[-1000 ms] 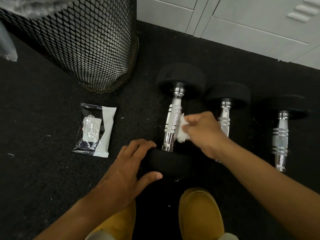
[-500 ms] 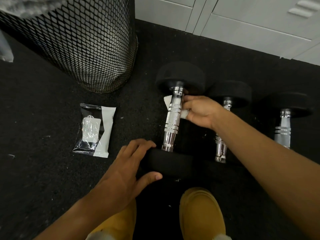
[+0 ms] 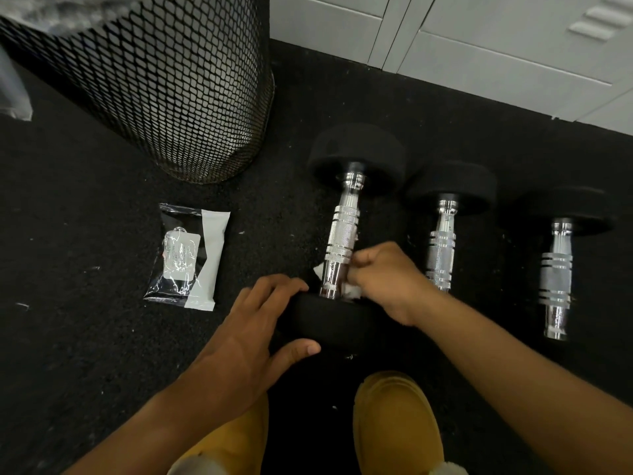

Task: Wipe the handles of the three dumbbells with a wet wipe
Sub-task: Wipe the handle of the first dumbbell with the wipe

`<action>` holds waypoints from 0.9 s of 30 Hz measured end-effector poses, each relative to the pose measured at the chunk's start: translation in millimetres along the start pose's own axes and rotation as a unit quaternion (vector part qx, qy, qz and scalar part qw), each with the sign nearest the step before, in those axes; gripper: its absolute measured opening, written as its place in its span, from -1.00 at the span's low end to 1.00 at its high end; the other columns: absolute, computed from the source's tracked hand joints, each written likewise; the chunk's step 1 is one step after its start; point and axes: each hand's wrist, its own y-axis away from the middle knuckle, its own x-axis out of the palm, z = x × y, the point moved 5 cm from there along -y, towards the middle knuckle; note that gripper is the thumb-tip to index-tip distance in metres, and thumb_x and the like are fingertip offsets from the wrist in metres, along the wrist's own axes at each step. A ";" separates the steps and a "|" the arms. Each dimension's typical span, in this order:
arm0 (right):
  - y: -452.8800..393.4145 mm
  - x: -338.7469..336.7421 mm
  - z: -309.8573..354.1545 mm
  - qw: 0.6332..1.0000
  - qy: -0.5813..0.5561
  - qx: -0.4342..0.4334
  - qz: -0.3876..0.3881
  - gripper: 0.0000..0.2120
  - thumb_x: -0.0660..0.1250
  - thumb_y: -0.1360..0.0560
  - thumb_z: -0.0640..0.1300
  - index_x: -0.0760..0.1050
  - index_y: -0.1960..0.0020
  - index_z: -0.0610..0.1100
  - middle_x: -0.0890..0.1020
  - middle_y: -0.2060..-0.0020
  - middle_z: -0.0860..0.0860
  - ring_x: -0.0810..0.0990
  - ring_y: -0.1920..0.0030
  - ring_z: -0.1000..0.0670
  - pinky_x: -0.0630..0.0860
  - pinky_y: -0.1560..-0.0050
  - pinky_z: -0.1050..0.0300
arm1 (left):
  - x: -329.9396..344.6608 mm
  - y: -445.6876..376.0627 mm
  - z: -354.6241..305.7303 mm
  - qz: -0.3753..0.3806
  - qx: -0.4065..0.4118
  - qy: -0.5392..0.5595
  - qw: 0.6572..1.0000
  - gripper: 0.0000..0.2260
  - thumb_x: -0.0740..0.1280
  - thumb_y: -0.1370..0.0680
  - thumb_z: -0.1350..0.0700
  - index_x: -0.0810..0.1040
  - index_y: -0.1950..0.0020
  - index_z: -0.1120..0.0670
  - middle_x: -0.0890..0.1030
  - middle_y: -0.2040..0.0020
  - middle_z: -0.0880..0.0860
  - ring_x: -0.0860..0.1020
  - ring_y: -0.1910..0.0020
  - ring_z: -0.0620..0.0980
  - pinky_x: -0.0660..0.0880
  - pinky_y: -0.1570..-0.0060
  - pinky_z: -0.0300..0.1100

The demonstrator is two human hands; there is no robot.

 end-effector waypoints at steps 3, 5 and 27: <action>-16.1 -7.8 19.6 0.995 -0.090 0.036 0.036 -0.72 0.15 -0.37 -0.61 0.49 -0.03 -0.50 0.65 0.19 -0.31 0.63 0.29 -0.14 0.61 0.10 -0.09 | 0.2 0.7 -0.1 -0.003 0.000 0.001 1.000 -0.45 0.14 -0.42 -0.39 0.24 -0.33 -0.20 0.31 -0.26 -0.22 0.36 -0.21 -0.12 0.37 -0.17 -0.20; -25.0 -19.6 40.1 0.991 -0.129 0.014 0.037 -0.76 0.14 -0.40 -0.61 0.47 0.02 -0.45 0.65 0.35 -0.16 0.63 0.41 -0.01 0.61 0.18 0.01 | 0.0 0.0 0.5 -0.002 -0.005 0.000 1.000 -0.44 0.12 -0.40 -0.43 0.22 -0.33 -0.22 0.31 -0.27 -0.22 0.36 -0.21 -0.13 0.38 -0.16 -0.19; -17.9 4.6 13.2 0.959 -0.243 0.056 0.134 -0.65 0.05 -0.42 -0.63 0.50 0.14 -0.29 0.60 0.21 -0.17 0.61 0.26 -0.05 0.61 0.29 0.14 | 0.7 0.4 0.3 0.003 -0.004 0.002 1.000 -0.46 0.16 -0.41 -0.37 0.22 -0.33 -0.21 0.29 -0.26 -0.23 0.35 -0.21 -0.13 0.37 -0.17 -0.20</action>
